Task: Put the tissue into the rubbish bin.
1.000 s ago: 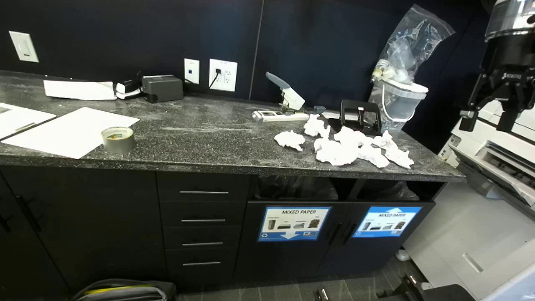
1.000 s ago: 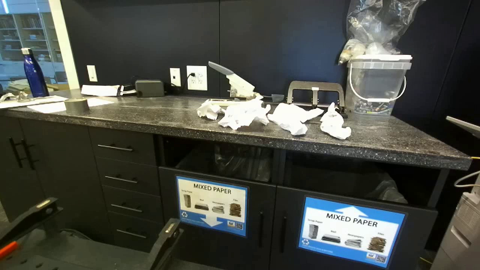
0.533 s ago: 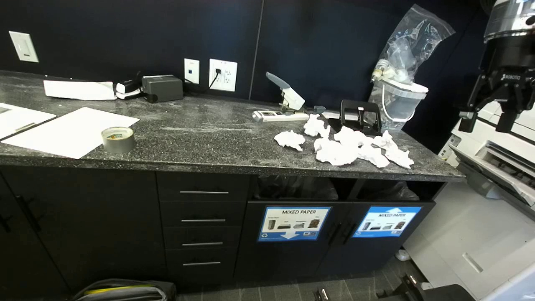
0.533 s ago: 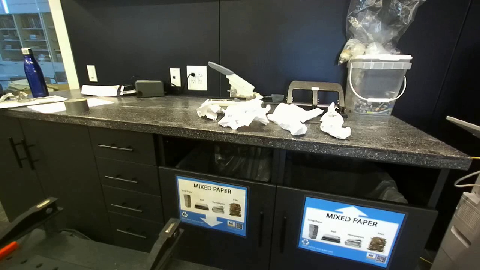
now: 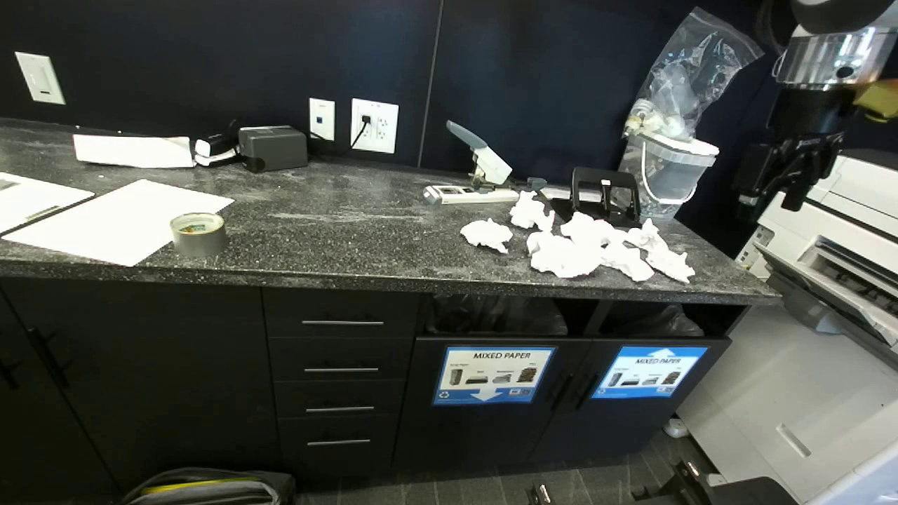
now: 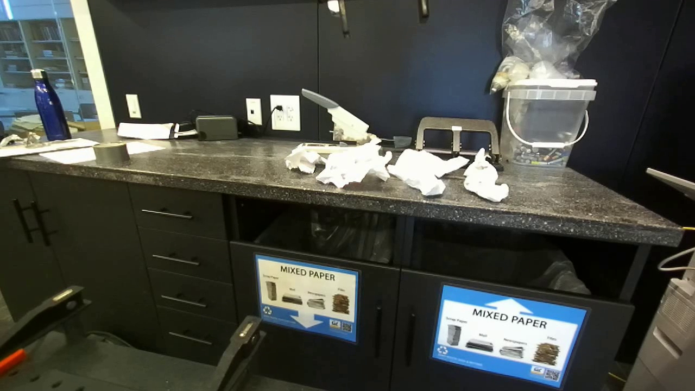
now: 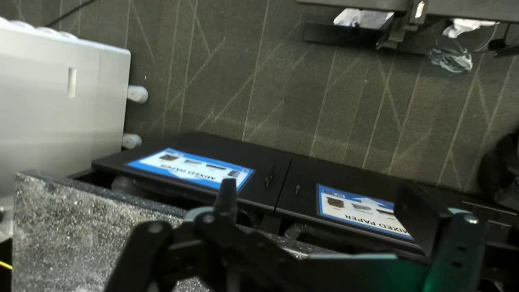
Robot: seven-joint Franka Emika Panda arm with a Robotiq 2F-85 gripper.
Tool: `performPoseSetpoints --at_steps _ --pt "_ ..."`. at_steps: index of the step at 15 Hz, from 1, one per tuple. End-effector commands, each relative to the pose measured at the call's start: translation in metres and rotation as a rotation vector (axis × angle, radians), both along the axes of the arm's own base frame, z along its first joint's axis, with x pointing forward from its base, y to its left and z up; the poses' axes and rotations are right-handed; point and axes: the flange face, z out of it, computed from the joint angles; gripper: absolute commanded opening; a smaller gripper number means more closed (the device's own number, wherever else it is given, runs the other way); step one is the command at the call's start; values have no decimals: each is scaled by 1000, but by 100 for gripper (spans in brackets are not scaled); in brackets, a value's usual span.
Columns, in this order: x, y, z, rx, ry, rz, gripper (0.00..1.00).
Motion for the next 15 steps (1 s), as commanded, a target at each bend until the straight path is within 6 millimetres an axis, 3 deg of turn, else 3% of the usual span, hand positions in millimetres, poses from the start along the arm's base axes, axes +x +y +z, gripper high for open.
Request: performPoseSetpoints --at_steps 1,10,15 --pt "46 -32 -26 7 -59 147 100" --pt "117 -125 -129 173 -81 420 100" --pt "152 -165 -149 168 -70 499 100"
